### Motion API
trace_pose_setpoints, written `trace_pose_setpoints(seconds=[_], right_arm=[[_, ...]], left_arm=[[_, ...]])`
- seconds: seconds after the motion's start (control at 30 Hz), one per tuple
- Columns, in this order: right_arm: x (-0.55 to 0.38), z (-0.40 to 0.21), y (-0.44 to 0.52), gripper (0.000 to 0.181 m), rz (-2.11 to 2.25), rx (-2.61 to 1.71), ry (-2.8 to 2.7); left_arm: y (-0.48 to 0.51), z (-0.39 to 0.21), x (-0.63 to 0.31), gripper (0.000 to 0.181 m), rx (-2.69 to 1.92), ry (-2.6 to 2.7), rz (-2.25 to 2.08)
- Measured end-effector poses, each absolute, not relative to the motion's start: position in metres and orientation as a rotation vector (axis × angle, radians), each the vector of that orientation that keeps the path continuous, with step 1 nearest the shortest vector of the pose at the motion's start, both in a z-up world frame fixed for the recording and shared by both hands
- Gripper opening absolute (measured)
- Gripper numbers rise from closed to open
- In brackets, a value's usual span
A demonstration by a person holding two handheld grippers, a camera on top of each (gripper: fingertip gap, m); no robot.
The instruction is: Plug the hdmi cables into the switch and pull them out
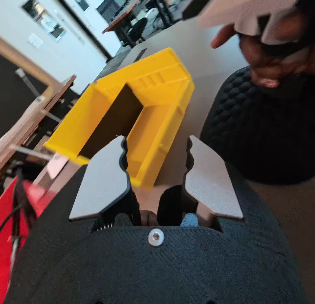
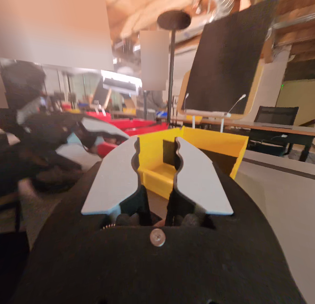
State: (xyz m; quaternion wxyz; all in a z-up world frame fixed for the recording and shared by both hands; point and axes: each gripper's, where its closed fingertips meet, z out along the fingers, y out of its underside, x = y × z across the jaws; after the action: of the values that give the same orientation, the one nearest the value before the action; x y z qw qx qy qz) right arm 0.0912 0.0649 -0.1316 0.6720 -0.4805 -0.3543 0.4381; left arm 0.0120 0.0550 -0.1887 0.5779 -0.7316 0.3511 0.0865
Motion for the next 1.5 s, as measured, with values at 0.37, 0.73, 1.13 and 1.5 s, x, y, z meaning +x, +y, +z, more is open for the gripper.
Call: trace_pose_setpoints(seconds=[0.37, 0.73, 1.13, 1.5], right_arm=[[0.02, -0.24, 0.091, 0.084, 0.09, -1.423, -1.499], [0.038, -0.247, 0.127, 0.047, -0.144, -1.424, -1.601], [0.137, -0.249, 0.184, 0.047, -0.264, -1.571, -1.455], [0.254, -0.25, 0.192, 0.047, -0.31, -1.641, -1.419]], left_arm=[[0.001, -0.208, -0.195, 0.065, -1.887, 0.487, 0.605], [0.004, -0.241, -0.24, 0.042, -2.05, 0.593, 0.742], [-0.026, -0.24, -0.265, 0.043, -2.072, 0.524, 0.783], [-0.089, -0.239, -0.299, 0.044, -2.108, 0.421, 0.845]])
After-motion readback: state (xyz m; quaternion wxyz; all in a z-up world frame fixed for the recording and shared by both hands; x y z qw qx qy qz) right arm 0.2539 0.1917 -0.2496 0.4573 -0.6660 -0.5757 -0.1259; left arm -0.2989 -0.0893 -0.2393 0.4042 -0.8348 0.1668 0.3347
